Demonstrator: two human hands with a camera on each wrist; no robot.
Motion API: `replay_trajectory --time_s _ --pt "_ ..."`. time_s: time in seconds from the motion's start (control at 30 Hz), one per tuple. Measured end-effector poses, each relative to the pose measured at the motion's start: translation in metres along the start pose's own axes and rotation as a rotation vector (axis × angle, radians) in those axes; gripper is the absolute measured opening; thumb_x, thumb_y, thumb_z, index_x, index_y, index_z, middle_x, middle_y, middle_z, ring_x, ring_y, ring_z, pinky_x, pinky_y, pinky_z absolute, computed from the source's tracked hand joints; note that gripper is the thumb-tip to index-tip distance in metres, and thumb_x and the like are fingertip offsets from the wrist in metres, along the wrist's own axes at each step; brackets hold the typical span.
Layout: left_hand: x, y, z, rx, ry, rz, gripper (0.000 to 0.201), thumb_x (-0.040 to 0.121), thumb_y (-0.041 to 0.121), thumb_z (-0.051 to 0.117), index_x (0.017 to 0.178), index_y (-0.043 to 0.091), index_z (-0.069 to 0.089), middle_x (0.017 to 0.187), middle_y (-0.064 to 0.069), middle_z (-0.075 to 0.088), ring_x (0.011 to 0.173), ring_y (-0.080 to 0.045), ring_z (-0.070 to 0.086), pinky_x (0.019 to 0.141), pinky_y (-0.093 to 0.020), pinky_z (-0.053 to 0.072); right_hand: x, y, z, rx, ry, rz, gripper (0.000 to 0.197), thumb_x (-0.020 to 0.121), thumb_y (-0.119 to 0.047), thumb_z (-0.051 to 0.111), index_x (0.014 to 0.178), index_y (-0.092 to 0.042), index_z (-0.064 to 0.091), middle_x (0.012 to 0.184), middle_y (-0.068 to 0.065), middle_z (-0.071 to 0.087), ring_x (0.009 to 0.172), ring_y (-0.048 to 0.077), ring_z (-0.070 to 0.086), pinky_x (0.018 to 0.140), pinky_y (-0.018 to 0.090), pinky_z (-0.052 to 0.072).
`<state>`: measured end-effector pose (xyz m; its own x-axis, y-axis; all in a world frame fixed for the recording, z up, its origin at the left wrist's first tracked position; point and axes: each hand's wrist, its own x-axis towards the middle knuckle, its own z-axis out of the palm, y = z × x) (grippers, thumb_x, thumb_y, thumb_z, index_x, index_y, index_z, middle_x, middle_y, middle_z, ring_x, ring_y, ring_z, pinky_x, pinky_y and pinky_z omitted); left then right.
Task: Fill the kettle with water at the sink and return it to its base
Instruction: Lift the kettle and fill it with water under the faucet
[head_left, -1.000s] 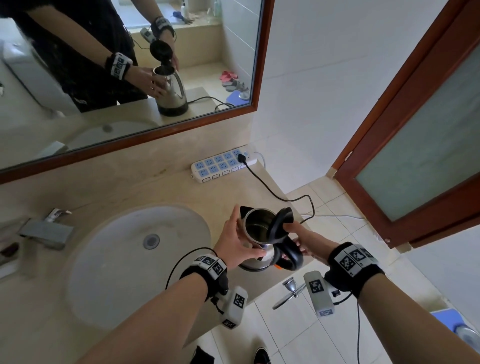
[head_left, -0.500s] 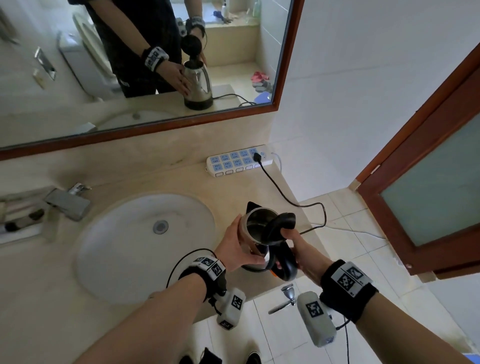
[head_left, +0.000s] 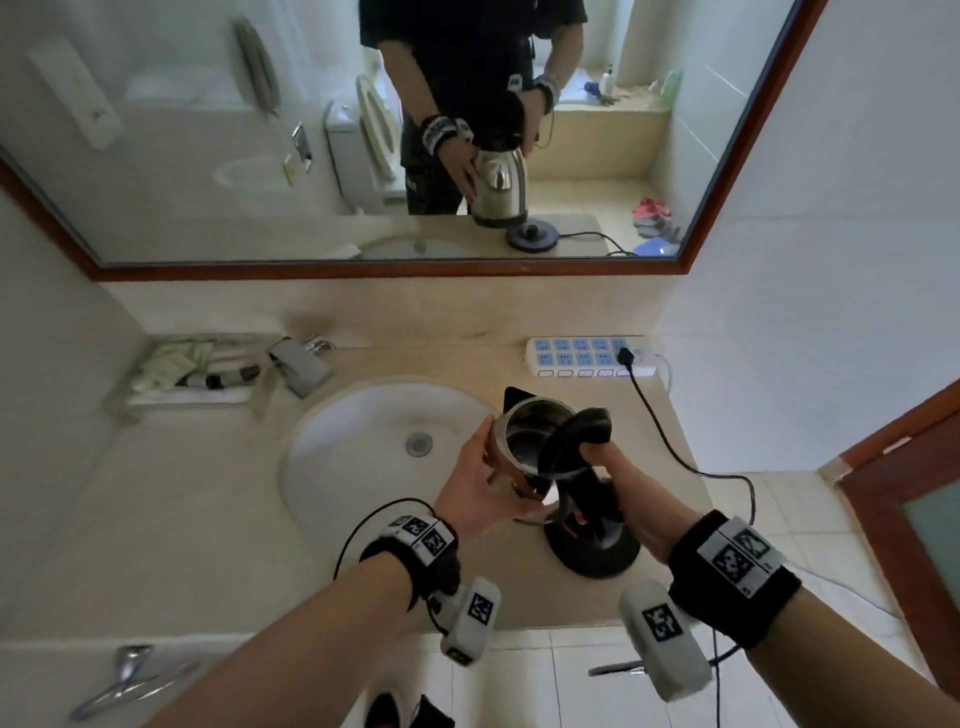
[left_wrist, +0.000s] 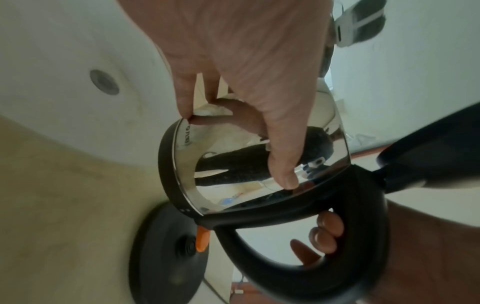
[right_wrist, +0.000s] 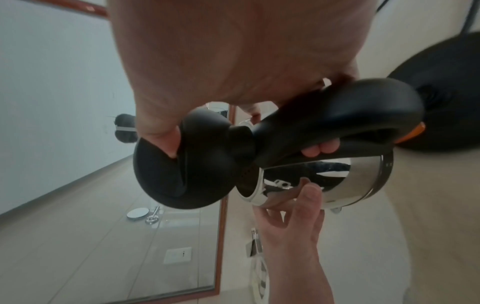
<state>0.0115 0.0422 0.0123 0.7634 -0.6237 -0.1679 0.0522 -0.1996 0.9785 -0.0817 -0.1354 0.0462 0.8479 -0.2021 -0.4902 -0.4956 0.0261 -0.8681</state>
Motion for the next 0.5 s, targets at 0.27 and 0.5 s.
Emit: replay_trajectory --time_s 0.27,0.5 --pt "-0.007 -0.035 -0.127 0.158 0.169 -0.063 0.091 0.071 0.010 0.089 0.136 0.038 0.032 0.127 0.014 0.041 0.117 -0.005 0.044 0.078 0.003 0.040 0.083 -0.021 0.109 0.083 -0.074 0.101 0.080 0.070 -0.081 0.056 0.120 -0.018 0.064 0.080 0.017 0.071 0.072 0.030 0.066 0.082 0.048 0.055" --pt "0.013 -0.081 -0.222 0.247 0.123 -0.143 0.077 0.076 0.006 0.084 0.121 0.042 0.033 0.105 0.030 0.043 0.095 0.009 0.054 0.075 0.000 0.040 0.153 -0.017 0.187 0.126 -0.079 0.273 0.090 0.059 -0.083 0.064 0.114 -0.011 0.067 0.082 0.024 0.064 0.080 0.040 0.062 0.097 0.069 0.047"
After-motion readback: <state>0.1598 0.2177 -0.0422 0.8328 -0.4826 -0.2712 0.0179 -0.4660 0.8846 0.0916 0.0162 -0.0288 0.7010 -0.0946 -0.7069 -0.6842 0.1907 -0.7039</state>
